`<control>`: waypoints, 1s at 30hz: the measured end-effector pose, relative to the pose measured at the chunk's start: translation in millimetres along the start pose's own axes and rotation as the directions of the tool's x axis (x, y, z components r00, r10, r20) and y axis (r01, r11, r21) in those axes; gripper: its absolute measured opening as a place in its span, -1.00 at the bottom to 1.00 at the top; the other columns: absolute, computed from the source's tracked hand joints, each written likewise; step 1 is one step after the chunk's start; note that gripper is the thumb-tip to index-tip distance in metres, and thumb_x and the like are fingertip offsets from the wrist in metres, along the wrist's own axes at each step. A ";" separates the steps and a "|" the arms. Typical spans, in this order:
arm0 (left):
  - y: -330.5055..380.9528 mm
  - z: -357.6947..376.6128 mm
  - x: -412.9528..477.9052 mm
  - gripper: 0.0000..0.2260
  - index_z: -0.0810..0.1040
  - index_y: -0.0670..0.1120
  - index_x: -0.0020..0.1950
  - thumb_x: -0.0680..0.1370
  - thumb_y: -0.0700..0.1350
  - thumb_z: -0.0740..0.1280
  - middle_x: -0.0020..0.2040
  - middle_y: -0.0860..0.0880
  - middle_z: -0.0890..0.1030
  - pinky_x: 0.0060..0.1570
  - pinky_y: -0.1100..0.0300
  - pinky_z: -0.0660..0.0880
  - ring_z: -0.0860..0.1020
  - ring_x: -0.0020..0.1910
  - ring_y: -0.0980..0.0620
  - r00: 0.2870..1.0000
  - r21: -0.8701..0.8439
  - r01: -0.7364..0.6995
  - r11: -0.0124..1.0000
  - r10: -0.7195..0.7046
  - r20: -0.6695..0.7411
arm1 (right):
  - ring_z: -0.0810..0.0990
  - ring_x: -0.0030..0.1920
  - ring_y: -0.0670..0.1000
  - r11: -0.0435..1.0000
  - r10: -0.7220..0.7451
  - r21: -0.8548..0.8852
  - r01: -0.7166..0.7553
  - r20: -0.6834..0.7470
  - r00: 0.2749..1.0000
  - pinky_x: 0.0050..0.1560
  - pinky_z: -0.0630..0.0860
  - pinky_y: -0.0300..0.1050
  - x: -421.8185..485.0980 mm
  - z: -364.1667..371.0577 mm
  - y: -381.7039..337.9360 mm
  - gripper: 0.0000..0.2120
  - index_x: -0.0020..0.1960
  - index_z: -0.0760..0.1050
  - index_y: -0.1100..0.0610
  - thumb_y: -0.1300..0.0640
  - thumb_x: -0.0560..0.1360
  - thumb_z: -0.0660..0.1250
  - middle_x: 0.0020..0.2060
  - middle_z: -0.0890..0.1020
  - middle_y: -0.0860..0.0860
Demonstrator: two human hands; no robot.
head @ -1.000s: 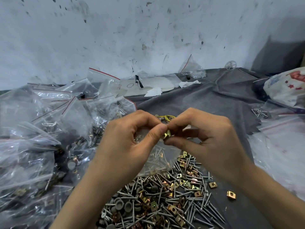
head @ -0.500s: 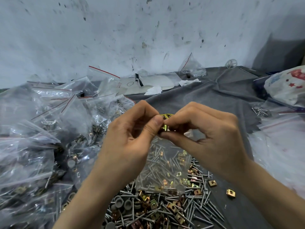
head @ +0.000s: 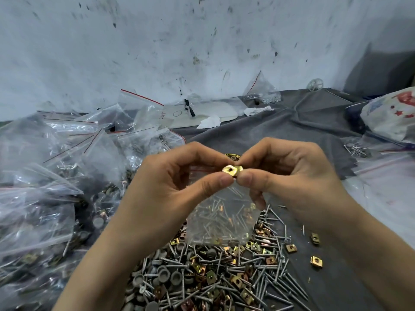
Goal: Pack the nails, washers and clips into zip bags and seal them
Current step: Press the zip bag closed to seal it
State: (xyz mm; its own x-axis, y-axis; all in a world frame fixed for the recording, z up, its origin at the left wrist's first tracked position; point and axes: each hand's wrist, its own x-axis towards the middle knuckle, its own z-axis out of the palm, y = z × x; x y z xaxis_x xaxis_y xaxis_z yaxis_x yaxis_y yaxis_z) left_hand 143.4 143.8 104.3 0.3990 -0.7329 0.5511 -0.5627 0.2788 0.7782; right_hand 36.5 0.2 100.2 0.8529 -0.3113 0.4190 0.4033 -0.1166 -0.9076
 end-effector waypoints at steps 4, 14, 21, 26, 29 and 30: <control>-1.8 -0.1 -0.2 -0.90 0.61 0.01 -0.16 0.37 -0.01 0.41 -0.20 0.17 0.68 -0.19 0.44 0.49 0.63 -0.20 0.25 0.999 0.049 0.000 0.999 0.002 -0.045 | 0.47 -0.56 -0.07 0.998 0.030 0.057 -0.030 -0.009 1.000 -0.53 0.43 -0.28 1.4 1.9 0.4 -0.84 -0.26 0.51 0.30 0.26 0.22 0.42 -0.47 0.58 0.03; -8.3 -17.8 -0.1 -0.81 0.60 0.03 -0.21 0.41 0.14 0.38 -0.27 0.02 0.66 -0.43 0.02 0.47 0.56 -0.38 -0.05 0.951 0.290 0.113 0.950 -0.018 -0.310 | 0.54 -0.52 -0.06 0.973 -0.161 -0.209 0.103 -0.284 0.945 -0.46 0.50 -0.26 2.1 -7.2 2.2 -0.83 -0.23 0.56 0.18 0.12 0.26 0.47 -0.40 0.64 0.01; -13.4 -22.6 2.7 -0.82 0.57 0.01 -0.09 0.52 0.09 0.28 -0.20 0.03 0.64 -0.21 -0.06 0.51 0.62 -0.21 -0.02 0.991 0.437 -0.075 0.897 0.116 -0.069 | 0.63 -0.13 -0.06 0.935 -0.245 -0.285 0.213 -0.079 0.966 -0.07 0.53 -0.25 13.0 -6.0 1.0 -0.83 -0.10 0.46 0.07 0.29 0.42 0.38 -0.20 0.65 0.01; -20.6 -22.3 3.8 -0.87 0.51 -0.02 -0.06 0.57 0.01 0.24 -0.18 0.05 0.61 -0.24 0.01 0.51 0.62 -0.20 0.05 0.982 0.434 -0.163 0.886 0.189 -0.016 | 0.66 -0.12 0.02 0.944 -0.098 -0.300 0.136 0.137 0.986 0.01 0.57 -0.13 19.9 3.9 2.4 -0.90 -0.05 0.35 0.15 0.31 0.52 0.24 -0.21 0.67 0.15; -25.0 -20.9 4.1 -0.85 0.51 -0.08 -0.05 0.58 -0.02 0.23 -0.21 0.02 0.61 -0.24 0.02 0.51 0.61 -0.21 0.00 0.979 0.457 -0.186 0.870 0.204 0.009 | 0.64 -0.23 0.05 0.913 -0.027 -0.397 0.095 0.174 0.984 -0.10 0.58 -0.13 18.8 2.3 1.2 -0.87 -0.05 0.35 0.15 0.33 0.54 0.26 -0.24 0.67 0.11; -26.0 -19.6 4.4 -0.81 0.52 -0.13 -0.05 0.58 -0.03 0.23 -0.22 0.01 0.61 -0.24 0.05 0.51 0.60 -0.23 0.01 0.978 0.469 -0.194 0.862 0.208 0.021 | 0.63 -0.26 0.03 0.892 -0.003 -0.444 0.082 0.177 0.984 -0.15 0.58 -0.13 18.9 1.3 0.0 -0.86 -0.05 0.37 0.13 0.33 0.54 0.27 -0.25 0.67 0.08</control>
State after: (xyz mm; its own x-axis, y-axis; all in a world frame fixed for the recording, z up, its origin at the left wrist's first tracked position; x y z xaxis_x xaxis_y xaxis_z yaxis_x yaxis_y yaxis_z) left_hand 174.0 145.5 92.4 0.2577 -0.6718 0.6944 -0.9015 0.0913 0.4230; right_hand 53.1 -4.5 108.2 0.8970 -0.1391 0.4195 0.2830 -0.5482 -0.7870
